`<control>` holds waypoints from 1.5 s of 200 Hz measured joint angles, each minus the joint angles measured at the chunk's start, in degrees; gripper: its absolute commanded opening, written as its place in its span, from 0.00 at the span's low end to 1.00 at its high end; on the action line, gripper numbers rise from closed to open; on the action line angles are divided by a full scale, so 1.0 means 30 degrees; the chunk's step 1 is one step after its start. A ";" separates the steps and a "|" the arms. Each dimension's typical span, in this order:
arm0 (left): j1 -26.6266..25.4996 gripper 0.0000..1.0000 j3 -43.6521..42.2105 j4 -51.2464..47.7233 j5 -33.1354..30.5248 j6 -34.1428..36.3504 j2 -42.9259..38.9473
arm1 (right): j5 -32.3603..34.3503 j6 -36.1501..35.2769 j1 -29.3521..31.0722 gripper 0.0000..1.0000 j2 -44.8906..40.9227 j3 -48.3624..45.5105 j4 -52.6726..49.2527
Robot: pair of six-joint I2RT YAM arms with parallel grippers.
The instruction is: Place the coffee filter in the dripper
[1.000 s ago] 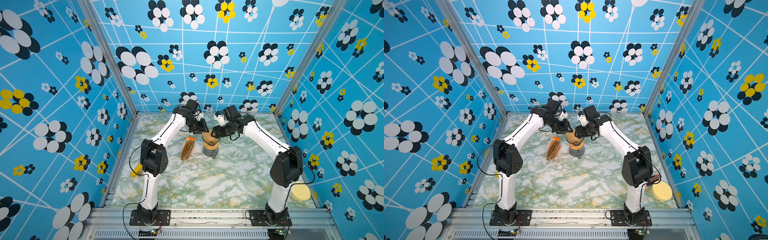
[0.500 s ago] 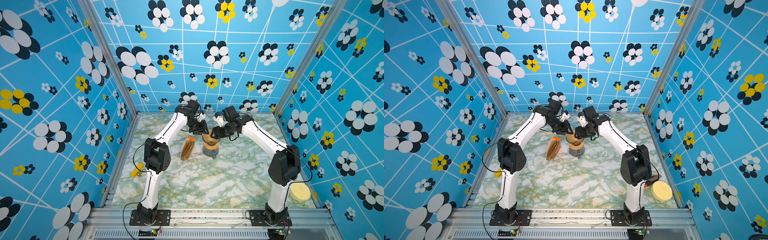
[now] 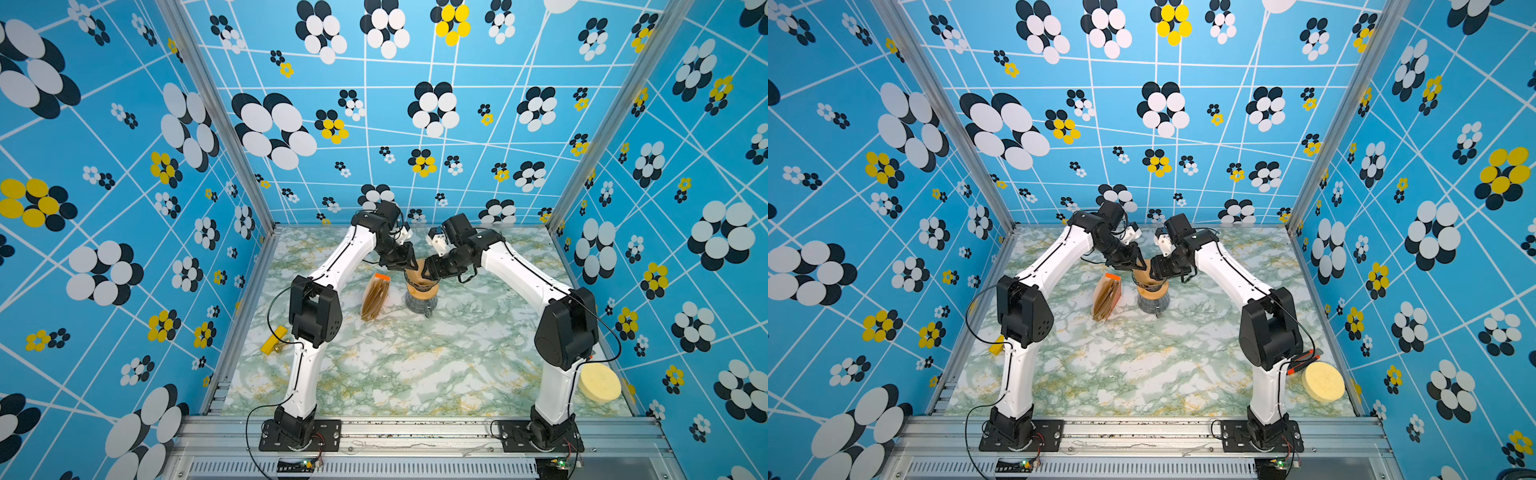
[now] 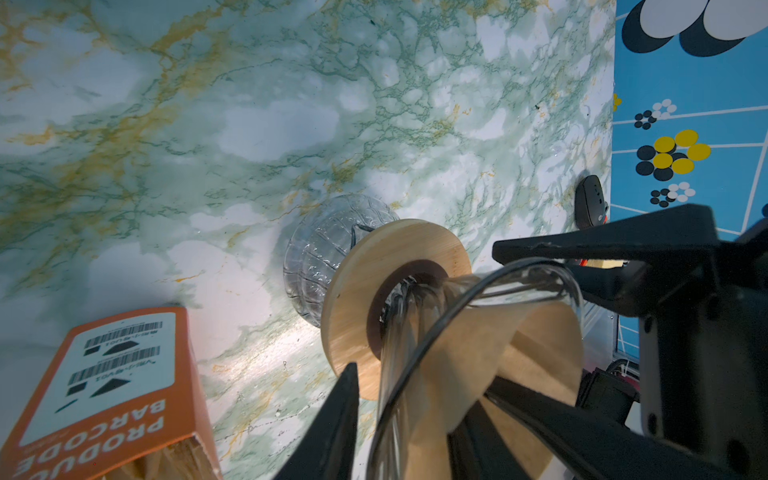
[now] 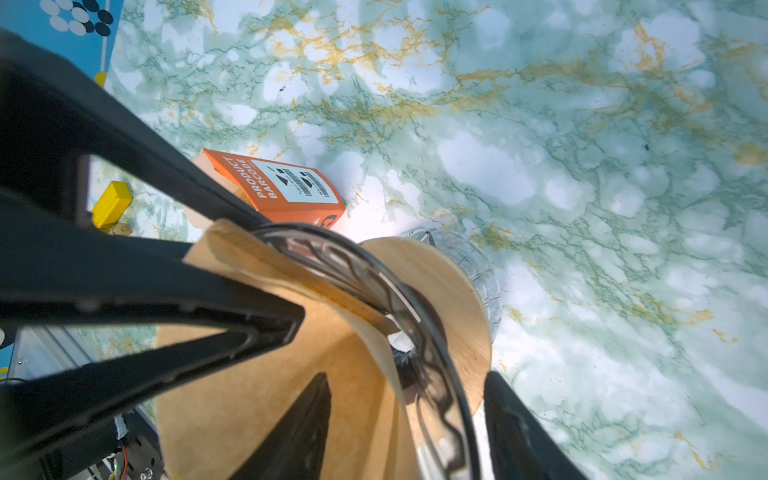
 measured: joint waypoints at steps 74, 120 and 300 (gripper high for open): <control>-0.0168 0.27 0.0015 0.0000 -0.0007 0.0153 0.0539 | 0.0692 -0.0226 0.0109 0.59 0.0678 0.0364 -0.1013; -0.0335 0.26 0.0015 0.0000 -0.0102 0.0291 0.0539 | 0.1384 -0.0306 0.0270 0.58 0.0758 0.0437 -0.1217; -0.0503 0.35 0.0313 0.0131 -0.0503 0.0291 0.0590 | 0.1996 0.1100 0.0321 0.63 0.0707 0.1479 -0.1792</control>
